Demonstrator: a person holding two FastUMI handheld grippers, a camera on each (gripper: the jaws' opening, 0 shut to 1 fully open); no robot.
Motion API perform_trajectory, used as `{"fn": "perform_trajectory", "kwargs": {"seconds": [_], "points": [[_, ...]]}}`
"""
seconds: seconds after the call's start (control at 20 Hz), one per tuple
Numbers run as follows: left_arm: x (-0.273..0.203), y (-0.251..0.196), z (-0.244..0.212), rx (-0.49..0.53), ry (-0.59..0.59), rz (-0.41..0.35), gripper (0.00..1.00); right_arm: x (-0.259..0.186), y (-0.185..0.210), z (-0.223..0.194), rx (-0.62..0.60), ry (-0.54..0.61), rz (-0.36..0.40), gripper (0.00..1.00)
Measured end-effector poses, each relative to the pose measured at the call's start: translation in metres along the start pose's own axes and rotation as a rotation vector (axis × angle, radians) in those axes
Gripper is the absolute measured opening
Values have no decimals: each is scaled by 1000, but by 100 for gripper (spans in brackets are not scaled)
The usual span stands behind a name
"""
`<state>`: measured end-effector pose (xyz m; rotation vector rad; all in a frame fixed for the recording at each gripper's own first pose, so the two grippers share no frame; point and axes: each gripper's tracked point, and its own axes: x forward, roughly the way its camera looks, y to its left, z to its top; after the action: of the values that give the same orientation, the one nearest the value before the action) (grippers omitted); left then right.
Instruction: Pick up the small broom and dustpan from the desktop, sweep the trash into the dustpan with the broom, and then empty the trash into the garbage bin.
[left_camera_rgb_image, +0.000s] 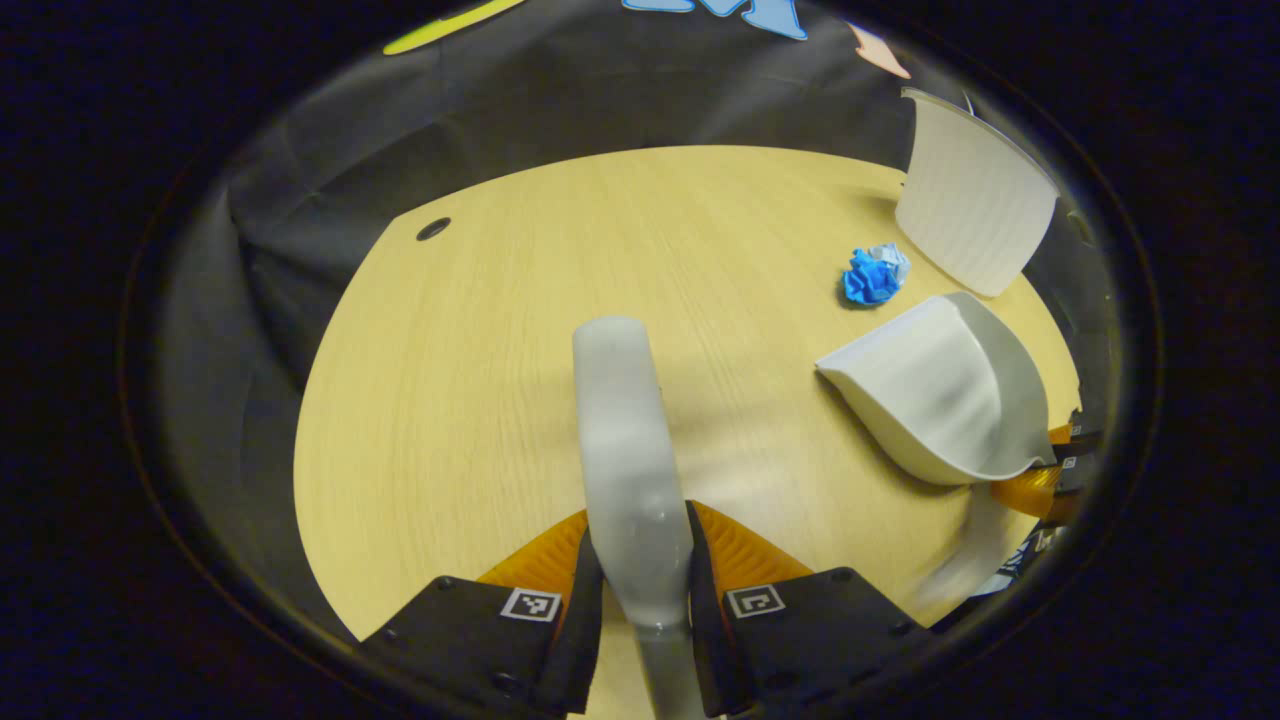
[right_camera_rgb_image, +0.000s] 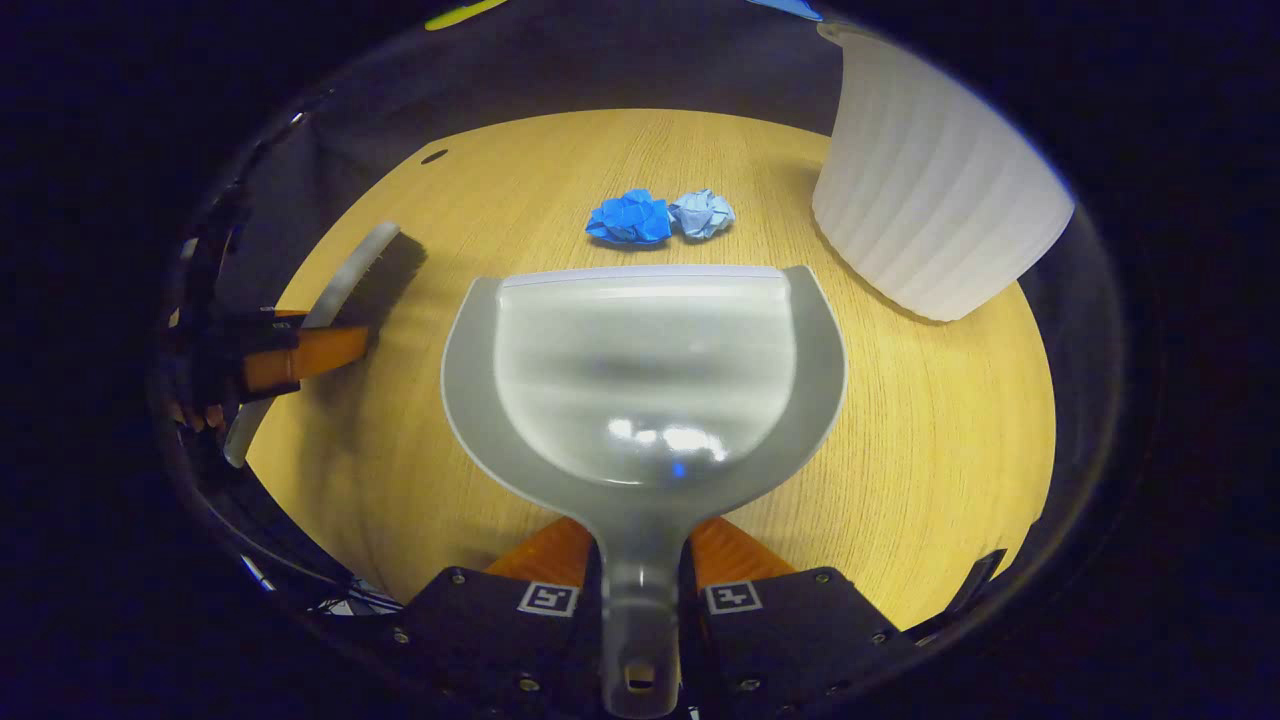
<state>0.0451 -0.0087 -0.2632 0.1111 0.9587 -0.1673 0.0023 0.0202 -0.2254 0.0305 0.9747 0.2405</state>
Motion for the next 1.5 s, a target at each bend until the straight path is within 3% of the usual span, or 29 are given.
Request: {"fn": "perform_trajectory", "kwargs": {"seconds": [0.25,0.35,0.45,0.8,0.9,1.0,1.15,1.25,1.4,1.5], "points": [[15,-18,46,111,-37,-29,48,-2,-18,-2,-67,5,27,31],[22,-32,62,132,-39,-65,43,-3,-27,-1,-88,11,37,32],[33,-42,77,175,-43,-81,48,-4,-36,1,-106,17,49,32],[72,-88,117,281,-39,-153,48,-5,-60,8,-149,51,86,31],[79,-102,125,317,-42,-180,43,-6,-64,9,-160,55,99,32],[87,-114,133,356,-47,-201,46,-5,-67,9,-173,57,115,31],[89,-135,140,412,-39,-258,43,-6,-73,9,-184,65,133,31],[86,-142,143,463,-38,-304,48,-7,-70,9,-189,69,140,31],[71,-142,143,507,-34,-362,43,-5,-55,10,-194,65,146,32],[60,-143,143,524,-29,-411,48,-2,-45,17,-197,62,148,32]]}}
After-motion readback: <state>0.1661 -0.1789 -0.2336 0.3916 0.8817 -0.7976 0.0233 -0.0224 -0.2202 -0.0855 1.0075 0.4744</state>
